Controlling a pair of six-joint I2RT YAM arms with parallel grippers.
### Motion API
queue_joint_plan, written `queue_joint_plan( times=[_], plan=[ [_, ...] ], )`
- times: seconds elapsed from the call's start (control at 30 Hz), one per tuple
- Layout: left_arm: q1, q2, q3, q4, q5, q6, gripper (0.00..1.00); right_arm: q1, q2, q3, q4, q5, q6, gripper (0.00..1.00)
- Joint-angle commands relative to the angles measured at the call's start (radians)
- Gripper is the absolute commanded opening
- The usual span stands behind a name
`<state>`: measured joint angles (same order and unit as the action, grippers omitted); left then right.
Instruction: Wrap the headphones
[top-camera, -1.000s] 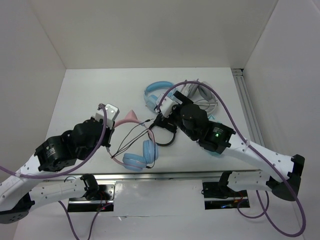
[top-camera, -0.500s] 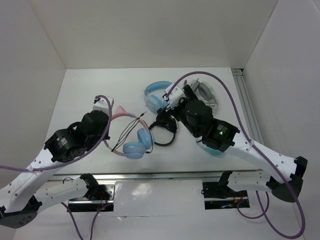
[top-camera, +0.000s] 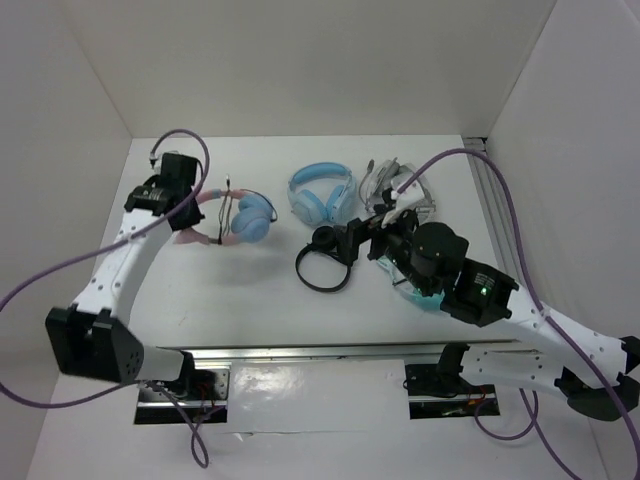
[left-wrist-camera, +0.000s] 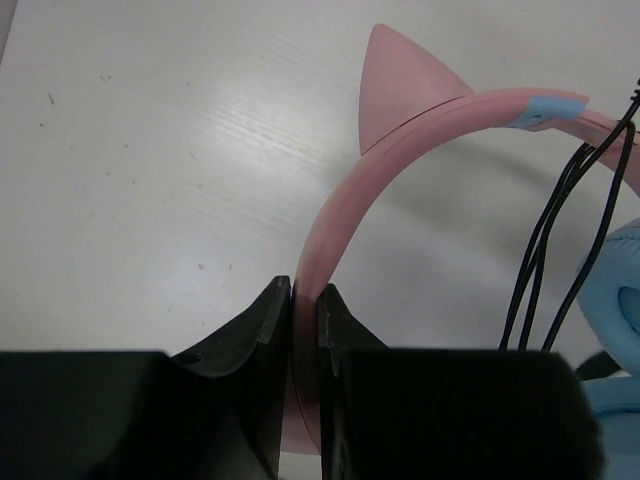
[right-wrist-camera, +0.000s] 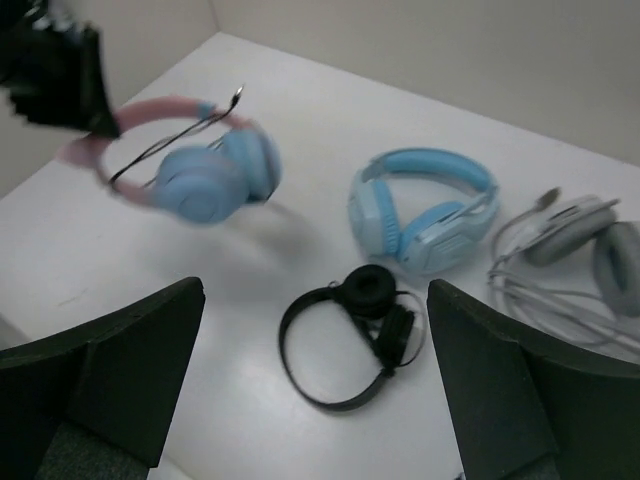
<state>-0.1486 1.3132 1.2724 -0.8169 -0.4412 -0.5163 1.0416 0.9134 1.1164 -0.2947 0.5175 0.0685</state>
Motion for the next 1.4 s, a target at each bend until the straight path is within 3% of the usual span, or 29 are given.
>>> queue_joint_plan(
  times=[0.0,0.27,0.43,0.6,0.73,0.9,1.03,1.17,1.2,1.23,1.27,1.37],
  plan=[
    [0.124,0.121,0.157,0.168,0.054,-0.132,0.0,0.056,-0.047,-0.096,0.067,-0.082,0.129,1.0],
    [0.274,0.539,0.487,0.265,0.006,-0.123,0.0,0.078,-0.073,-0.25,0.161,-0.218,0.171,1.0],
    [0.362,0.754,0.626,0.327,0.028,-0.123,0.0,0.119,-0.062,-0.337,0.212,-0.208,0.194,1.0],
    [0.46,0.863,0.639,0.401,0.084,-0.136,0.0,0.129,-0.074,-0.362,0.233,-0.18,0.194,1.0],
    [0.483,0.911,0.602,0.553,0.151,-0.072,0.0,0.129,-0.012,-0.362,0.267,-0.157,0.176,1.0],
    [0.51,0.998,0.617,0.567,0.202,-0.071,0.0,0.138,0.056,-0.395,0.364,-0.157,0.186,1.0],
    [0.521,0.98,0.539,0.614,0.249,-0.071,0.16,0.162,0.097,-0.374,0.373,-0.145,0.195,1.0],
    [0.521,0.891,0.466,0.625,0.291,-0.093,0.4,0.219,0.111,-0.351,0.364,-0.065,0.186,1.0],
    [0.521,0.876,0.466,0.607,0.291,-0.111,0.51,0.231,0.111,-0.351,0.364,-0.053,0.186,1.0],
    [0.521,0.858,0.466,0.584,0.291,-0.128,0.84,0.242,0.111,-0.351,0.355,-0.053,0.186,1.0],
    [0.521,0.835,0.432,0.567,0.315,-0.14,1.0,0.251,0.12,-0.342,0.345,-0.053,0.186,1.0],
    [0.521,0.661,0.299,0.625,0.36,-0.207,1.0,0.252,0.111,-0.342,0.345,-0.043,0.195,1.0]
  ],
)
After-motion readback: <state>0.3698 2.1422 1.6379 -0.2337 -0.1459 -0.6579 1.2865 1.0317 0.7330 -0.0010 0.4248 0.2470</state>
